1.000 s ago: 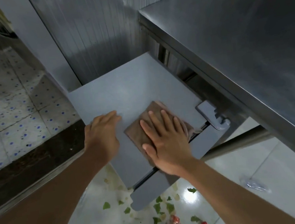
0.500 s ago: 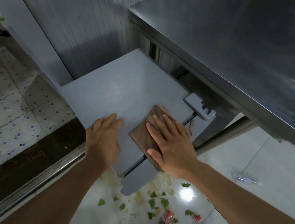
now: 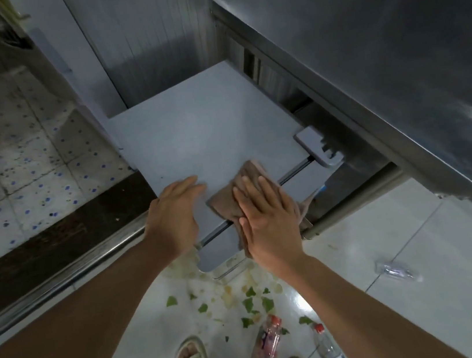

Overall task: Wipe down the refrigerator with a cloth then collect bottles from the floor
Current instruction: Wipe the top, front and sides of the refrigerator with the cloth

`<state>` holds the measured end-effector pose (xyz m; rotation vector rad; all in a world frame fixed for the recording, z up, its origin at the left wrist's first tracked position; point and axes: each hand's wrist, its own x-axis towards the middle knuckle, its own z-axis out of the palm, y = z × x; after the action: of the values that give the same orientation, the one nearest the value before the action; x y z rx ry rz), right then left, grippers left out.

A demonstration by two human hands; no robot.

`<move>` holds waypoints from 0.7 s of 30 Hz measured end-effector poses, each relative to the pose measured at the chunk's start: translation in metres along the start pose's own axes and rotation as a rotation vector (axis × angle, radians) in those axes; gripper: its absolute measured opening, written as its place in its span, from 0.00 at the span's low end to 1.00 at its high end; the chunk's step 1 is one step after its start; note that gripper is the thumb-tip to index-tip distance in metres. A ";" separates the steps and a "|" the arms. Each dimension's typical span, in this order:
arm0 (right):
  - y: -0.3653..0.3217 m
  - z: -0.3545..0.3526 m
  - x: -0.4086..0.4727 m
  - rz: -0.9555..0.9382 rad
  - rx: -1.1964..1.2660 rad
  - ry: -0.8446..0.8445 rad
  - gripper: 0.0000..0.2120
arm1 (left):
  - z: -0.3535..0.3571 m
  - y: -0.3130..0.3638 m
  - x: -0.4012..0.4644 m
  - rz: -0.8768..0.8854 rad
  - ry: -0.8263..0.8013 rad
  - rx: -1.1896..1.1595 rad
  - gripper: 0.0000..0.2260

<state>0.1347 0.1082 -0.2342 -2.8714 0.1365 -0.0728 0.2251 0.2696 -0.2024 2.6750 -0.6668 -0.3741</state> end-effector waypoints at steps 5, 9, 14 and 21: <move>0.001 -0.013 -0.013 -0.121 0.037 -0.187 0.26 | -0.012 0.001 -0.010 -0.025 -0.090 0.009 0.25; 0.015 -0.038 -0.011 -0.003 0.212 -0.160 0.29 | -0.014 0.007 -0.014 -0.031 -0.060 -0.010 0.18; 0.026 -0.048 -0.025 0.593 0.473 0.034 0.36 | -0.009 0.020 -0.006 -0.041 -0.037 -0.051 0.15; 0.019 -0.032 -0.015 1.083 1.259 -0.114 0.22 | 0.007 0.053 0.018 -0.015 -0.065 -0.087 0.16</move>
<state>0.1158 0.0833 -0.2089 -1.2931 1.1036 0.1605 0.2170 0.2149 -0.1908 2.5964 -0.6345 -0.4843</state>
